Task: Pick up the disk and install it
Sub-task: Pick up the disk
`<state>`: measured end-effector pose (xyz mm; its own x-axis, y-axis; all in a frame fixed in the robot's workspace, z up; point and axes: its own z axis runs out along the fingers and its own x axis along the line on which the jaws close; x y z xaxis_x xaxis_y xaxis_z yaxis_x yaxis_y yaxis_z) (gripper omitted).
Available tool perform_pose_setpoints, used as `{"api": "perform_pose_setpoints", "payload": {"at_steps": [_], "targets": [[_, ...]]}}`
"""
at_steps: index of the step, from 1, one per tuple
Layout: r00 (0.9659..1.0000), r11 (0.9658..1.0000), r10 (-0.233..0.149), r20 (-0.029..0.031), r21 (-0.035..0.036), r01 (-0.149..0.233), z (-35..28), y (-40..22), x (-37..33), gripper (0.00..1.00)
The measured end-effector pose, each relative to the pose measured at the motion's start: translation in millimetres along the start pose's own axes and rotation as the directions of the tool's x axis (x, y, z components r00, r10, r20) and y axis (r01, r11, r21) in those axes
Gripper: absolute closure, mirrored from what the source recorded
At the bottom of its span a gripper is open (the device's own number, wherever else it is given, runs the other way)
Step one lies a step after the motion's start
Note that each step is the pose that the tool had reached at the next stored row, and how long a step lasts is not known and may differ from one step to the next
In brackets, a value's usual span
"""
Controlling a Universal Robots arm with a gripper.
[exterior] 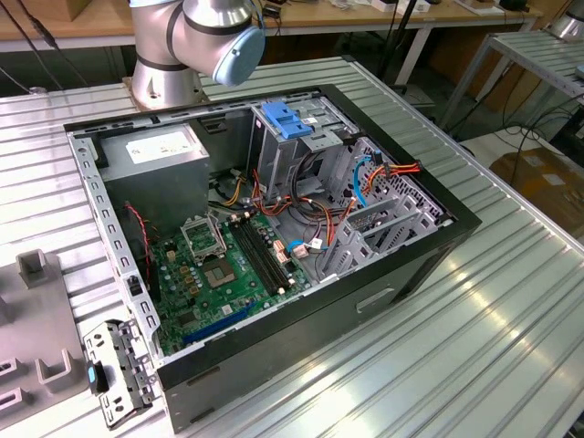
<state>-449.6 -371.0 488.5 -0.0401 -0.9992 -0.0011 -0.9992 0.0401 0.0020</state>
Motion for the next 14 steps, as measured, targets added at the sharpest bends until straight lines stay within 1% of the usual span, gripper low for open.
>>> {"api": "perform_pose_setpoints", "payload": {"at_steps": [1,2,4,8,14], "targets": [[1.0,1.0,0.0,-0.0001,-0.0001,0.0,-3.4,0.0,0.0,0.63],[1.0,1.0,0.0,0.0,0.0,0.0,-5.2,0.0,0.0,0.63],[1.0,1.0,0.0,0.0002,0.0001,0.0,-5.6,-0.3,-0.1,0.63],[1.0,1.0,0.0,-0.0002,-0.0046,0.0,-5.9,-7.4,-0.3,0.63],[1.0,1.0,0.0,-0.0004,-0.0089,0.0,-5.9,-19.1,-0.8,0.63]]}}
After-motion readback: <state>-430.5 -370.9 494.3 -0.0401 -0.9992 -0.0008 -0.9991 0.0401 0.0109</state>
